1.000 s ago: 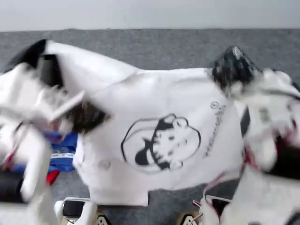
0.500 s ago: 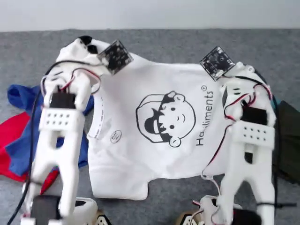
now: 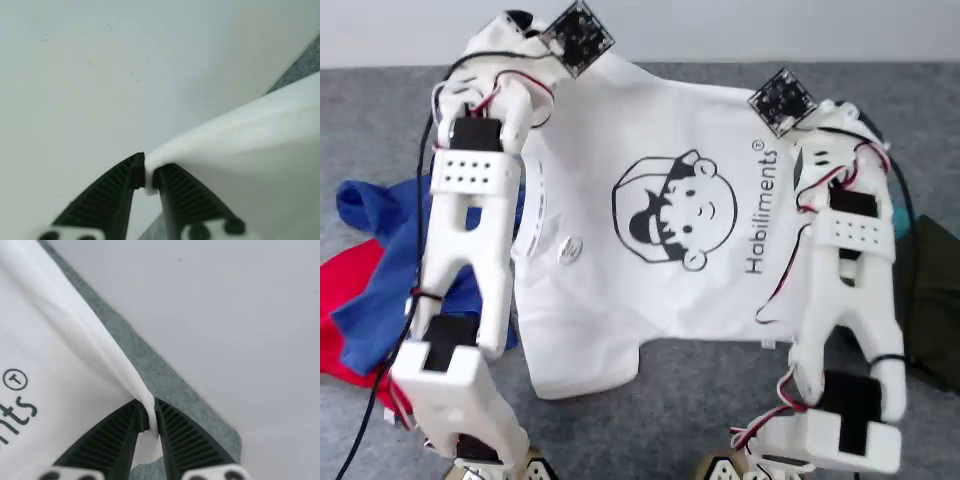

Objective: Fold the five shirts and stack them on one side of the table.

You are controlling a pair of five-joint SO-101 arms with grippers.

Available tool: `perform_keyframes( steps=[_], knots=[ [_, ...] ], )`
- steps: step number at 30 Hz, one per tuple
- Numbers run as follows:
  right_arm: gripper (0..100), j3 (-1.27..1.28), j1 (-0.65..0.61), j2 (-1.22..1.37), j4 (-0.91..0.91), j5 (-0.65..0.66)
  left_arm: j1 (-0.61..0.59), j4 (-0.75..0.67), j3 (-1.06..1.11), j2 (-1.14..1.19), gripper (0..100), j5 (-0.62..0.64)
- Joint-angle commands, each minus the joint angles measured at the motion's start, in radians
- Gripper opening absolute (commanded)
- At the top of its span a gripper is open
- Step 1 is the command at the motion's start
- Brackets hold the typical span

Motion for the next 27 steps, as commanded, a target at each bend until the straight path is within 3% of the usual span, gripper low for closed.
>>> perform_keyframes(
  steps=[1,8,20,27],
  knots=[
    [1.0,-0.110,0.016,0.015,-0.012,0.005,0.005,0.078,-0.199,0.035,1,0.011],
    [1.0,-0.115,0.012,0.024,0.062,0.009,0.026,0.404,-0.363,0.071,1,0.011],
    [1.2,-0.114,0.016,-0.074,0.559,0.054,0.120,1.091,-0.509,0.071,1,0.009],
    [1.4,-0.114,0.027,-0.116,0.802,0.060,0.150,1.100,-0.328,-0.038,1,0.052]
  ],
)
